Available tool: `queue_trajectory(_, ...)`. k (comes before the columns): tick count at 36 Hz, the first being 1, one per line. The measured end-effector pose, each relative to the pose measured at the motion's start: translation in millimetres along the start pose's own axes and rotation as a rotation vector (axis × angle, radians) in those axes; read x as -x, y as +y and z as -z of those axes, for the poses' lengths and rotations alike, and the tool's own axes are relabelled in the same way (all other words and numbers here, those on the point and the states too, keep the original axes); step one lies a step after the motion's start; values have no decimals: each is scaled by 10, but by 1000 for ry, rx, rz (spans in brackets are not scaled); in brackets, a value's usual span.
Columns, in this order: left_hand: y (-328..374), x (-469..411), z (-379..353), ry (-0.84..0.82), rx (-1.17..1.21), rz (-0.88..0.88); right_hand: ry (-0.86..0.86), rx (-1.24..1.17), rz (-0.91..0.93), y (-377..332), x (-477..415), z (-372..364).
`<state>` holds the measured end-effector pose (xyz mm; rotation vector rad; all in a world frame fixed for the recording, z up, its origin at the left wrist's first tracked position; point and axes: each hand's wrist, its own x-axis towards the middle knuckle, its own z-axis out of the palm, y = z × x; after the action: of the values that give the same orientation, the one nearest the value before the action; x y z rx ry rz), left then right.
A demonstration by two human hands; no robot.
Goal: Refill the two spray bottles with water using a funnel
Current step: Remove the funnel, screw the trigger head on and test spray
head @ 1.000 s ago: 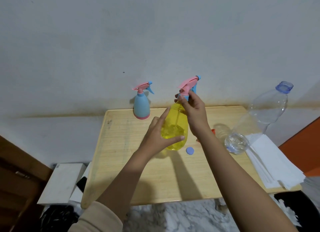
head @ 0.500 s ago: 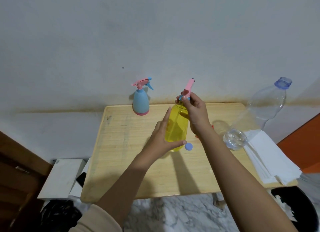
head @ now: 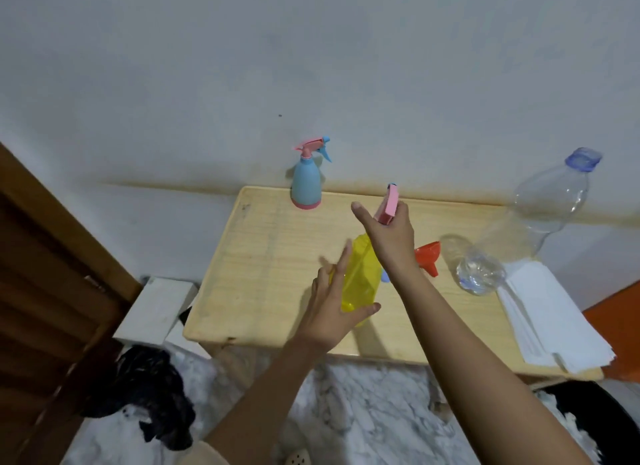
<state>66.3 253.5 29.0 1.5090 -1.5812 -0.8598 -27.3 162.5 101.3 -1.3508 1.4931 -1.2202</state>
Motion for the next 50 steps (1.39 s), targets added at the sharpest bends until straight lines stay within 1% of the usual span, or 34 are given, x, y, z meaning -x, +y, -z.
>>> queue_trajectory(2,8,158,-59,30,18,18,-19,-25,-3,36,56,-7)
queue_trajectory(6,-39,436,-197,101,-20,12,-16,-13,-12,146,180,-44)
queue_trajectory(13,-114,703,-326,230,-242,19,-18,-81,46,245,430,-100)
queue_trajectory(16,-128,777,-368,270,-233,26,-21,-83,65,247,513,-127)
queue_trajectory(18,-160,803,-355,264,-204,25,-23,-74,76,237,552,-139)
queue_trajectory(20,-193,824,-280,210,-150,33,-27,-54,81,242,579,-138)
queue_trajectory(23,-207,877,-95,46,50,80,-73,-30,77,284,629,-131)
queue_trajectory(25,-232,895,41,-1,113,125,-107,-45,65,324,658,-145)
queue_trajectory(28,-309,876,260,12,30,267,-157,-3,56,387,682,-204)
queue_trajectory(31,-422,856,457,-119,-157,410,-219,44,40,464,724,-280)
queue_trajectory(34,-560,819,571,-262,-364,466,-293,99,10,550,769,-369)
queue_trajectory(36,-637,796,598,-304,-441,494,-324,102,-11,599,801,-438)
queue_trajectory(41,-811,761,635,-349,-502,526,-393,123,-71,684,851,-611)
queue_trajectory(50,-956,747,674,-347,-429,577,-423,195,-134,733,895,-832)
